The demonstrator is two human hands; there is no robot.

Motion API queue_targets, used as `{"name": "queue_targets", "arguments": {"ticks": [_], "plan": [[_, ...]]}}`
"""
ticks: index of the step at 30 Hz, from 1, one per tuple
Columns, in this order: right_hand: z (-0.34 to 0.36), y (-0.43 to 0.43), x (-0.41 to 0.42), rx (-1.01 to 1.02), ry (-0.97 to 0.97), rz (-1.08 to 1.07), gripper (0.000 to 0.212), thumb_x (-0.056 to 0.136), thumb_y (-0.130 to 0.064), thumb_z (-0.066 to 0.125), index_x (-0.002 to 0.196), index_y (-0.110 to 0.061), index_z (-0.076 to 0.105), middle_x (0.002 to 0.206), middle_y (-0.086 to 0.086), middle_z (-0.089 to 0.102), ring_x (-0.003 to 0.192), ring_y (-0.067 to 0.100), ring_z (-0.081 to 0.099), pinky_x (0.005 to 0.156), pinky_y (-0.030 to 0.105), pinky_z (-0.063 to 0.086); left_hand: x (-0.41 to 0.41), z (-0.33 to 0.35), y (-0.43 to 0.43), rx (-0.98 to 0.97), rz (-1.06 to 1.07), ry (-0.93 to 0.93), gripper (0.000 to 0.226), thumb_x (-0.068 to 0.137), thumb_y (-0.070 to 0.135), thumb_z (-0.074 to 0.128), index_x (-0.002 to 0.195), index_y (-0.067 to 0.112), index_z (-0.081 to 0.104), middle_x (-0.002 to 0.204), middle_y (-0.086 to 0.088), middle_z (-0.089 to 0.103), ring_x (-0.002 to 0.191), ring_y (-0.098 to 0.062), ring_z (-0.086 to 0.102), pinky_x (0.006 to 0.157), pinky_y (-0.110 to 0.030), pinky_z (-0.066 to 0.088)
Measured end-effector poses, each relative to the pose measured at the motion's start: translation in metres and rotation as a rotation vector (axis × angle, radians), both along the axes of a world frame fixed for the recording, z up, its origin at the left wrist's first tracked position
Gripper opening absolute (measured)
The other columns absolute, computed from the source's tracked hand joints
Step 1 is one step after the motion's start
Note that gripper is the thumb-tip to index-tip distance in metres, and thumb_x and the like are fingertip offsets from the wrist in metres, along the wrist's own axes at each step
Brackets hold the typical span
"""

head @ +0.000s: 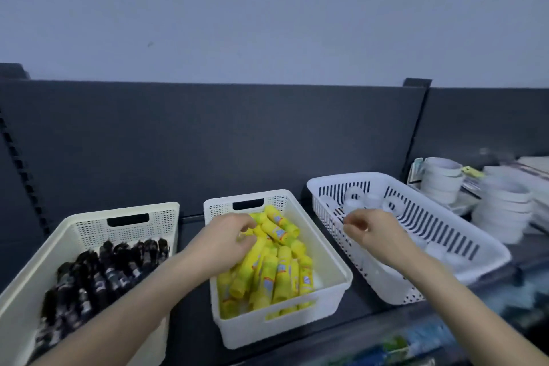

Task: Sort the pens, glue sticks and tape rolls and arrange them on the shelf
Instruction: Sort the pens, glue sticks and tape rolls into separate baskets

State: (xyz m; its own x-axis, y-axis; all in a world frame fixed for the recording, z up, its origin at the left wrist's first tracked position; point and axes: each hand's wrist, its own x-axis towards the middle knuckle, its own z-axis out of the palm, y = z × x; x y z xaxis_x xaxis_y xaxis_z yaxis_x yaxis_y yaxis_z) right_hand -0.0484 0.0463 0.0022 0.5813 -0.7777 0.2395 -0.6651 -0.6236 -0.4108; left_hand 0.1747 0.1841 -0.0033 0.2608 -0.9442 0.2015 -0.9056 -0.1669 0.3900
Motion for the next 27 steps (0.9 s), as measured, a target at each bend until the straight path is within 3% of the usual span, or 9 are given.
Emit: {"name": "queue_targets", "arguments": {"ticks": [5,10,12,14,17,20,24,26,27], "plan": [[-0.008,-0.056,-0.066,0.069,0.097,-0.049,0.025,0.09,-0.025,0.055,0.11,-0.012,0.064,0.111,0.005,0.066,0.101,0.019,0.06,0.082,0.025,0.042,-0.059,0.007,-0.051,-0.03,-0.04,0.013,0.03,0.093,0.024,0.049,0.121,0.018,0.057,0.122,0.002,0.059,0.115,-0.014,0.052,0.095,-0.026,0.041],[-0.014,-0.113,-0.126,0.195,0.329,0.011,0.062,0.084,-0.044,0.059,0.138,-0.02,0.041,0.145,-0.001,0.04,0.13,0.015,0.041,0.104,0.025,0.033,-0.125,0.006,-0.109,-0.031,-0.06,-0.008,0.025,0.091,0.021,0.049,0.112,0.014,0.061,0.11,-0.001,0.064,0.106,-0.02,0.057,0.086,-0.027,0.044],[-0.018,-0.128,-0.139,0.29,0.355,0.088,0.079,0.079,-0.052,0.062,0.144,-0.024,0.027,0.151,0.0,0.028,0.137,0.015,0.029,0.11,0.027,0.026,-0.15,0.002,-0.131,0.074,-0.108,0.03,0.04,0.088,0.031,0.056,0.126,0.019,0.052,0.126,0.002,0.055,0.117,-0.016,0.051,0.096,-0.028,0.042],[-0.024,-0.134,-0.141,0.364,0.421,0.216,0.09,0.074,-0.056,0.065,0.146,-0.036,0.014,0.153,-0.005,0.019,0.14,0.015,0.023,0.114,0.032,0.024,-0.173,-0.005,-0.149,0.314,-0.194,0.022,0.073,0.08,0.045,0.064,0.142,0.027,0.03,0.141,0.003,0.038,0.128,-0.016,0.039,0.104,-0.034,0.039],[-0.032,-0.132,-0.129,0.301,0.585,0.365,0.096,0.074,-0.051,0.066,0.144,-0.045,0.0,0.148,-0.006,0.026,0.131,0.018,0.037,0.107,0.039,0.036,-0.197,-0.021,-0.166,0.595,-0.201,-0.167,0.105,0.074,0.043,0.072,0.145,0.039,-0.005,0.144,-0.002,0.024,0.126,-0.025,0.038,0.097,-0.041,0.044],[-0.036,-0.135,-0.114,0.111,0.595,0.408,0.103,0.074,-0.036,0.072,0.143,-0.042,-0.005,0.123,0.004,0.05,0.1,0.023,0.058,0.083,0.036,0.051,-0.203,-0.031,-0.176,0.606,-0.1,-0.243,0.12,0.07,0.033,0.077,0.142,0.039,-0.017,0.141,-0.005,0.026,0.119,-0.03,0.043,0.089,-0.041,0.048],[-0.035,-0.155,-0.1,-0.037,0.558,0.221,0.091,0.077,-0.033,0.069,0.145,-0.028,0.007,0.121,0.01,0.049,0.103,0.029,0.057,0.083,0.038,0.05,-0.188,-0.033,-0.188,0.475,0.043,-0.296,0.104,0.075,0.032,0.071,0.147,0.03,-0.005,0.145,-0.011,0.025,0.129,-0.03,0.034,0.099,-0.041,0.042],[-0.025,-0.161,-0.102,-0.077,0.481,0.147,0.063,0.083,-0.033,0.059,0.137,-0.018,0.029,0.117,0.009,0.049,0.099,0.028,0.056,0.077,0.036,0.048,-0.179,-0.029,-0.193,0.376,0.075,-0.353,0.087,0.078,0.036,0.066,0.145,0.024,0.011,0.139,-0.009,0.033,0.127,-0.028,0.035,0.099,-0.039,0.041],[-0.017,-0.159,-0.106,-0.071,0.441,0.182,0.045,0.085,-0.035,0.056,0.123,-0.014,0.044,0.111,0.009,0.053,0.093,0.025,0.057,0.074,0.033,0.046,-0.174,-0.025,-0.194,0.366,0.076,-0.339,0.079,0.079,0.038,0.064,0.143,0.021,0.02,0.135,-0.008,0.037,0.124,-0.027,0.038,0.098,-0.038,0.042]]}}
